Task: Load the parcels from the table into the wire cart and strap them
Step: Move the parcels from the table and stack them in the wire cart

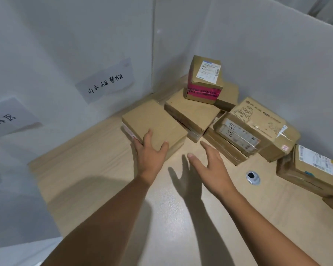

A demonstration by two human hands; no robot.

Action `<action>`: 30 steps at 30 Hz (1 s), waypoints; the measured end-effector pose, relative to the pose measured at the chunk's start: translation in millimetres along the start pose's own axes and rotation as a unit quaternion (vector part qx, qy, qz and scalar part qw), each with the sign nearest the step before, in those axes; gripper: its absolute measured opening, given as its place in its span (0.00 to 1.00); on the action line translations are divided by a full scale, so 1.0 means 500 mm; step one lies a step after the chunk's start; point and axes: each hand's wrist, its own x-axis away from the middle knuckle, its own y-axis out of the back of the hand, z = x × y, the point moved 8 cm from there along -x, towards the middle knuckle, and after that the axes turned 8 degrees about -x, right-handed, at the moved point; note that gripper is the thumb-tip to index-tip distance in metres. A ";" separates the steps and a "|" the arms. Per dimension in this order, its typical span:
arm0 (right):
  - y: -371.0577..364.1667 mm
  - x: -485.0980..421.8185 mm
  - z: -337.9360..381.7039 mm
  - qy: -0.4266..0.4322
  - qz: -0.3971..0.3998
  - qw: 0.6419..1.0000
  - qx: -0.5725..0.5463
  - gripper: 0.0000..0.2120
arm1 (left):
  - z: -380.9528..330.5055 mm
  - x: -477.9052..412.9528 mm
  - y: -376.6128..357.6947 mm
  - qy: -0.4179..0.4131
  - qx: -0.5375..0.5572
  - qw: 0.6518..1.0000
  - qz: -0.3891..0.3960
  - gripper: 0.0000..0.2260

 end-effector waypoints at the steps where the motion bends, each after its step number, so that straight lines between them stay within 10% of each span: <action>1: -0.011 -0.031 0.001 0.000 -0.005 1.000 -0.010 0.34 | 0.011 0.009 0.009 -0.009 0.005 1.000 0.001 0.34; 9: -0.178 -0.041 -0.044 -0.122 0.143 0.974 -0.126 0.34 | 0.075 0.161 0.092 -0.078 0.086 0.992 0.046 0.28; 13: -0.220 0.124 -0.037 -0.075 0.131 0.973 -0.174 0.26 | 0.136 0.294 0.180 -0.017 0.209 0.976 0.060 0.44; 23: -0.462 0.533 0.118 0.018 0.315 0.926 -0.209 0.33 | 0.368 0.724 0.523 0.077 0.226 0.956 -0.169 0.32; 30: -0.725 0.782 0.265 0.102 0.486 0.859 -0.123 0.31 | 0.570 1.009 0.690 0.152 0.286 0.878 -0.353 0.35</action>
